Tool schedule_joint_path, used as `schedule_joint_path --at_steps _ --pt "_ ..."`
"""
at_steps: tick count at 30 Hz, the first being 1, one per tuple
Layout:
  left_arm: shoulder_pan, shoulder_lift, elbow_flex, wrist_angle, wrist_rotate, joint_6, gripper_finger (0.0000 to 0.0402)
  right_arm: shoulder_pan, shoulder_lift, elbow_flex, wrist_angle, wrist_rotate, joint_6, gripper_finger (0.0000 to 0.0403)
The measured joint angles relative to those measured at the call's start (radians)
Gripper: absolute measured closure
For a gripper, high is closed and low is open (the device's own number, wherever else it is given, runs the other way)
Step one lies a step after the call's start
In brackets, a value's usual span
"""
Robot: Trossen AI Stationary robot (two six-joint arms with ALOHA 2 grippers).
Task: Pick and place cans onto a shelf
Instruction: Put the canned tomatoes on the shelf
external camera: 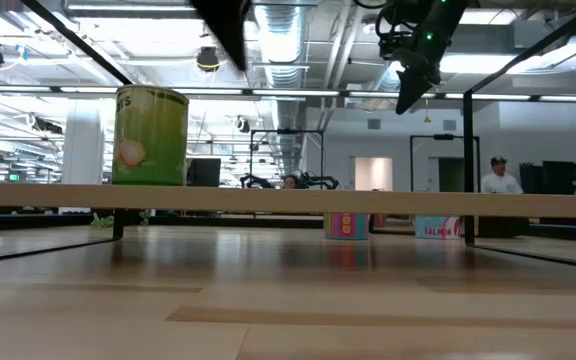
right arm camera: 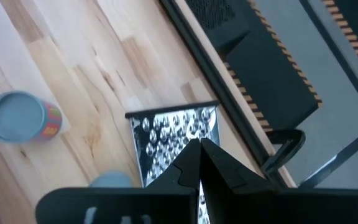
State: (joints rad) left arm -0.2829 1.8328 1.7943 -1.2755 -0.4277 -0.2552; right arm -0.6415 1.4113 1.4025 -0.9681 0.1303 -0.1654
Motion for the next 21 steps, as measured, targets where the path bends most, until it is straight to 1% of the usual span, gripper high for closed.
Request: schedule_joint_path --at_steps 2,3,5,6,7,9,10,11,13,15,17,19,21 --pt "-0.014 0.0 0.087 -0.092 -0.027 -0.007 0.0326 0.0 0.0 0.0 -0.022 0.0 0.0 0.037" --pt "-0.022 -0.001 0.127 -0.167 -0.031 -0.039 0.0326 0.0 0.0 0.0 -0.037 0.0 0.0 0.037" --pt "-0.041 -0.002 0.182 -0.312 -0.028 -0.151 0.0326 0.0 0.0 0.0 -0.067 0.0 0.0 0.037" --pt "-0.051 -0.008 0.186 -0.305 -0.018 -0.191 0.0326 0.0 0.0 0.0 -0.078 0.0 0.0 0.037" --pt "-0.065 -0.023 0.176 -0.276 0.015 -0.205 0.0326 0.0 0.0 0.0 -0.084 0.0 0.0 0.037" --pt "-0.104 -0.055 0.162 -0.298 0.116 -0.238 0.0326 0.0 0.0 0.0 -0.086 0.0 0.0 0.037" --pt "-0.123 -0.063 0.166 -0.301 0.144 -0.283 0.0326 0.0 0.0 0.0 -0.086 0.0 0.0 0.037" --pt "-0.146 -0.073 0.164 -0.294 0.146 -0.334 0.0326 -0.001 0.0 0.0 -0.087 0.0 0.0 0.037" --pt "-0.207 -0.104 0.129 -0.298 0.158 -0.378 0.0326 -0.001 0.0 0.0 -0.087 0.0 0.0 0.037" --pt "-0.265 -0.125 0.119 -0.291 0.147 -0.445 0.0326 -0.001 0.0 0.0 -0.092 0.001 0.0 0.037" --pt "-0.342 -0.171 0.053 -0.292 0.128 -0.527 0.0327 -0.001 -0.003 0.0 -0.097 0.001 0.0 0.037" --pt "-0.41 -0.205 -0.01 -0.296 0.101 -0.652 0.0327 -0.001 -0.008 0.0 -0.095 0.001 0.0 0.037" --pt "-0.469 -0.244 -0.106 -0.292 0.09 -0.792 0.0327 -0.004 -0.017 0.0 -0.096 0.001 0.0 0.037"
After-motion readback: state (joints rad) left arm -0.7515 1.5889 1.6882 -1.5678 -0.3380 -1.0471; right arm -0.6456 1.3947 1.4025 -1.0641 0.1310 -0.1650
